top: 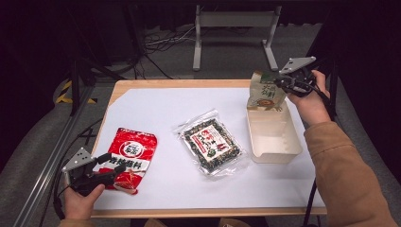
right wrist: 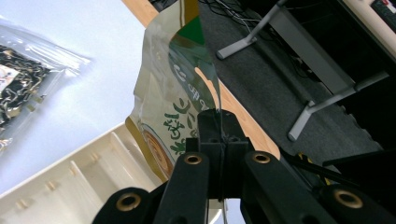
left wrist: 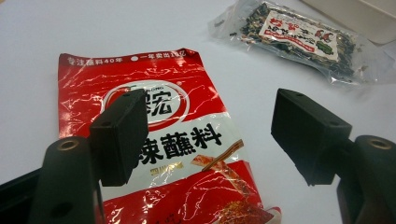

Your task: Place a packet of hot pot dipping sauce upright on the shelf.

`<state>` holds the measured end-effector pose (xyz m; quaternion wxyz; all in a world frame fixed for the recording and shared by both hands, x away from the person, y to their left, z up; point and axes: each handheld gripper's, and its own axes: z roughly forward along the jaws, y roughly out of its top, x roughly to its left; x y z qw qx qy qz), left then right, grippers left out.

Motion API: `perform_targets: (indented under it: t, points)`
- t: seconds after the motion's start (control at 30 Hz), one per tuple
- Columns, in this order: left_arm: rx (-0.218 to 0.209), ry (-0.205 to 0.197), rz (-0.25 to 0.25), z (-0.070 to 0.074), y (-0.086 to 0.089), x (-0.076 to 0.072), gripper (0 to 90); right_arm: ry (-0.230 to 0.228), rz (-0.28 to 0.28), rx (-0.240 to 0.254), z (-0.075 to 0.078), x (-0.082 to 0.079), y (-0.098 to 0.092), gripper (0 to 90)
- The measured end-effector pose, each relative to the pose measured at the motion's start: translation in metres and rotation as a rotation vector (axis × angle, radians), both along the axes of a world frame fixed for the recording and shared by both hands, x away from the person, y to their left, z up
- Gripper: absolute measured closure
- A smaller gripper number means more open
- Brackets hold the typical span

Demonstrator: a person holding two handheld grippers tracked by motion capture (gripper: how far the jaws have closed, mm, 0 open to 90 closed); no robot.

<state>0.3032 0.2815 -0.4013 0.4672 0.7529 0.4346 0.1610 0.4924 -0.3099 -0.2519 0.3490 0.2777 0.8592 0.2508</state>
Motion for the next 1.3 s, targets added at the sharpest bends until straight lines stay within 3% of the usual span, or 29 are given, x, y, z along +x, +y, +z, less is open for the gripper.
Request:
perform_targets:
  t: [0.17,0.5,0.87,0.97,1.13,1.3]
  points:
    - [0.006,-0.005,-0.008,0.0,-0.001,0.002,27.8,0.046,-0.004,-0.046,-0.009,0.003,0.003,89.8]
    - [0.008,0.0,-0.014,0.0,-0.004,0.005,27.8,0.111,-0.025,-0.023,-0.034,0.008,-0.002,89.2]
    - [0.006,0.002,-0.021,0.0,-0.006,0.006,27.5,0.14,-0.051,-0.022,-0.042,0.007,-0.005,88.4]
    - [0.017,-0.002,-0.011,0.0,-0.007,0.007,26.9,0.138,-0.059,-0.007,-0.041,0.006,-0.006,82.0]
    - [0.093,-0.013,0.057,-0.001,-0.01,0.011,26.3,0.106,-0.078,0.041,-0.037,0.002,-0.007,64.9]
    - [0.098,-0.006,0.062,0.001,-0.01,0.015,28.6,0.064,-0.083,0.064,-0.03,-0.006,-0.006,55.8]
